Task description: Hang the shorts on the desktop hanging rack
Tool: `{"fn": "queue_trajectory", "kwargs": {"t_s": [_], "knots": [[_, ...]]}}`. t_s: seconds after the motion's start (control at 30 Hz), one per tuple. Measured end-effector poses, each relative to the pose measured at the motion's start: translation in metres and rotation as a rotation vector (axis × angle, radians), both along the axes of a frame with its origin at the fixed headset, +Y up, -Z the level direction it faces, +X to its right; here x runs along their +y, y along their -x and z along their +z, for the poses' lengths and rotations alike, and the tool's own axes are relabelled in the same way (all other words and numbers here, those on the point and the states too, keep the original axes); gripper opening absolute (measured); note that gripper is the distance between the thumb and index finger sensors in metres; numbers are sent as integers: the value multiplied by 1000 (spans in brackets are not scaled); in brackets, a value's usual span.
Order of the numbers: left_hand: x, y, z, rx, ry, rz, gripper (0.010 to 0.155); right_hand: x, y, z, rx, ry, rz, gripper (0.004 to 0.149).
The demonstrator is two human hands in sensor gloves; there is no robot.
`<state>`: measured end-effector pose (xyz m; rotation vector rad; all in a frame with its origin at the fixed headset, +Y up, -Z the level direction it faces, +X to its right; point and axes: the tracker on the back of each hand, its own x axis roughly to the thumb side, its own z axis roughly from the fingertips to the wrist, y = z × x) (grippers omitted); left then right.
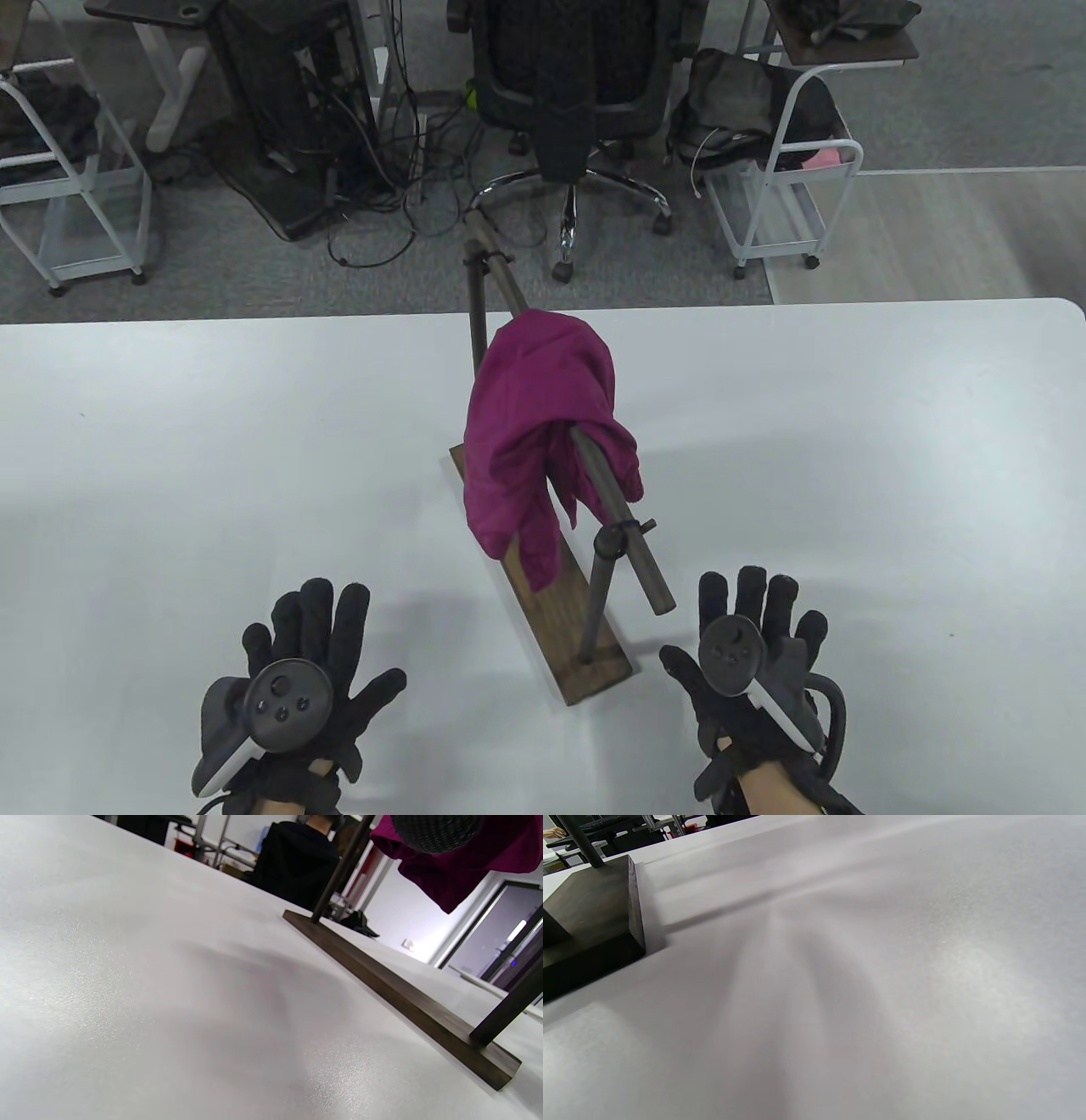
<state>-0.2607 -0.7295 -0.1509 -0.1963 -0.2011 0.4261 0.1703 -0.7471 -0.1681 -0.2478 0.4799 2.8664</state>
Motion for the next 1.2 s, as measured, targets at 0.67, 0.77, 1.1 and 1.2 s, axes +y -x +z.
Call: {"fn": "queue_trajectory", "kwargs": {"t_s": [0.67, 0.77, 1.1, 1.2], "knots": [[-6, -2, 0, 10, 28, -52, 88, -2, 1, 0, 10, 16, 7, 83], [-6, 0, 0, 17, 35, -49, 88, -3, 2, 0, 12, 26, 7, 83], [-5, 1, 2, 10, 32, -28, 88, -4, 1, 0, -8, 39, 18, 83], [-5, 2, 2, 15, 34, -17, 88, -5, 1, 0, -8, 45, 20, 83]]}}
